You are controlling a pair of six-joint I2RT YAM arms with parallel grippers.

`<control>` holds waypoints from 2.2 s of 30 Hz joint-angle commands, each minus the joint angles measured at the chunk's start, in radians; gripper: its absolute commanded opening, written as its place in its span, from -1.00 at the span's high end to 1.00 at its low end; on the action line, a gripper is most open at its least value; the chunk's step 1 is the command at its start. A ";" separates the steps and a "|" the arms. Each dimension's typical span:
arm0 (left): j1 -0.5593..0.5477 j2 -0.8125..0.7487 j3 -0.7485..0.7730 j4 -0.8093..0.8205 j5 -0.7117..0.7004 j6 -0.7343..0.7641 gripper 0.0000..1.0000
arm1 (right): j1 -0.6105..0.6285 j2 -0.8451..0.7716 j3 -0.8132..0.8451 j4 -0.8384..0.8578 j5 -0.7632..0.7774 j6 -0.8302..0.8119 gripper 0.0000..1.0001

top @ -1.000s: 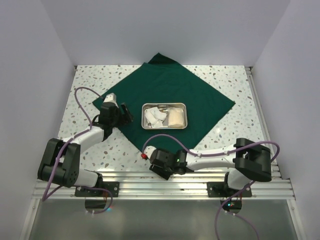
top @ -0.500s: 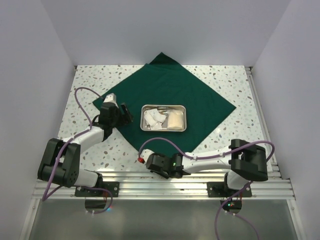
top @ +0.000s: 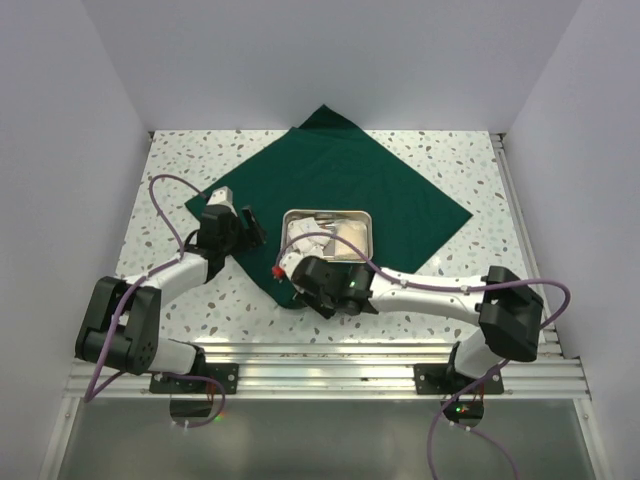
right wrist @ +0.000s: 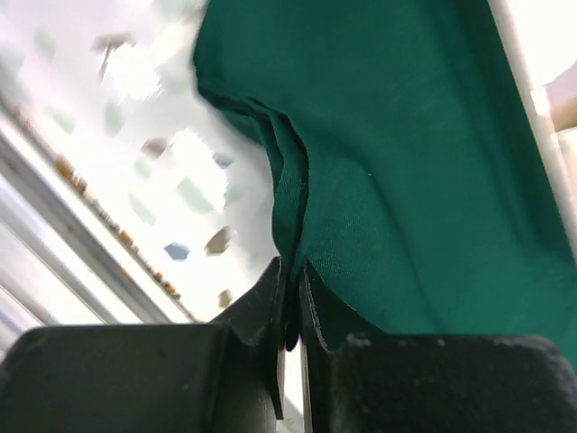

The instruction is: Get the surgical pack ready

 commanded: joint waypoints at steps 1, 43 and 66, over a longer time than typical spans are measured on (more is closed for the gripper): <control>0.006 -0.003 -0.006 0.063 0.026 0.010 -0.61 | -0.105 -0.001 0.097 -0.029 -0.084 -0.088 0.85; -0.005 0.115 -0.096 0.586 0.679 0.070 -0.33 | -0.552 0.333 0.703 -0.302 -0.628 -0.370 0.87; -0.043 0.206 -0.004 0.541 0.670 0.073 0.95 | -0.618 0.369 0.663 -0.174 -0.766 -0.387 -0.33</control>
